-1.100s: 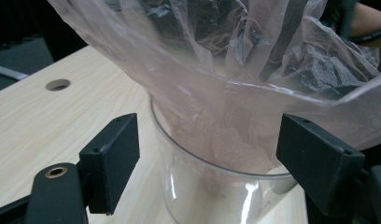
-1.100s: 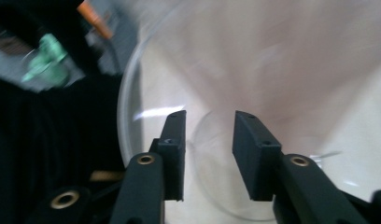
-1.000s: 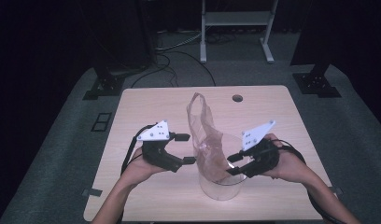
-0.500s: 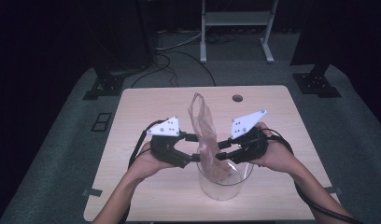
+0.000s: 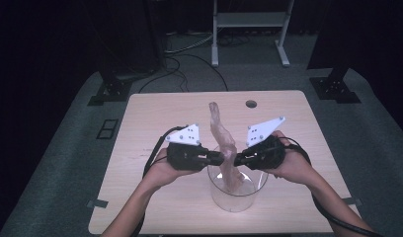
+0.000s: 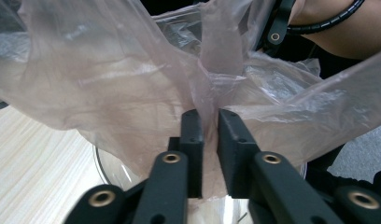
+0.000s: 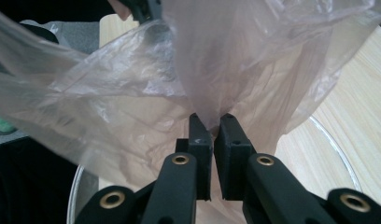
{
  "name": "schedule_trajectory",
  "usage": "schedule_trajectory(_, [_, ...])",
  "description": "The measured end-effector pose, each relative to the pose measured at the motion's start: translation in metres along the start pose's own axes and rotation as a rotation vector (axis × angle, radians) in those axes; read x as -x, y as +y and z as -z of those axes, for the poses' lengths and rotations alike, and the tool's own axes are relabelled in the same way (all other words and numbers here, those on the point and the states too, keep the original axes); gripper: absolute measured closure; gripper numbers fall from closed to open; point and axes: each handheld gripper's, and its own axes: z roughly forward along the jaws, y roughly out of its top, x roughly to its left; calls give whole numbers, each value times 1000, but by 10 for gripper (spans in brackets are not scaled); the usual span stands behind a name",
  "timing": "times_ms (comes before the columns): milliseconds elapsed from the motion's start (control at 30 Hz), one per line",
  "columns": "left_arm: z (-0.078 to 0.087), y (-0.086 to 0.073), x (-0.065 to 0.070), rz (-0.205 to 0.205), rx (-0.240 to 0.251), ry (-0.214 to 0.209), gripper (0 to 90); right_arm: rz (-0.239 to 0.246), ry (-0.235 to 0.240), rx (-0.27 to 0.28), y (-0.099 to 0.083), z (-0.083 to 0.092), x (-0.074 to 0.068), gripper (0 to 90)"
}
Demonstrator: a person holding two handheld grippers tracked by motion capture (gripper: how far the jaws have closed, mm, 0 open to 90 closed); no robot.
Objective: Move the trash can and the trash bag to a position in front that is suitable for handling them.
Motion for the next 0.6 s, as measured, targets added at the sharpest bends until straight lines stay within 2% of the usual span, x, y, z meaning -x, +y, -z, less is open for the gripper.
schedule_trajectory(167, [1,-1,-1,-1,-6,-1,894,-7,-1,5,-4,4,1,887])
schedule_trajectory(367, [7,1,-2,2,-22,9,898,-9,-7,-14,-5,15,3,893])
schedule_trajectory(600, [18,9,0,-7,-47,34,898,-27,-15,-74,-6,36,4,900])
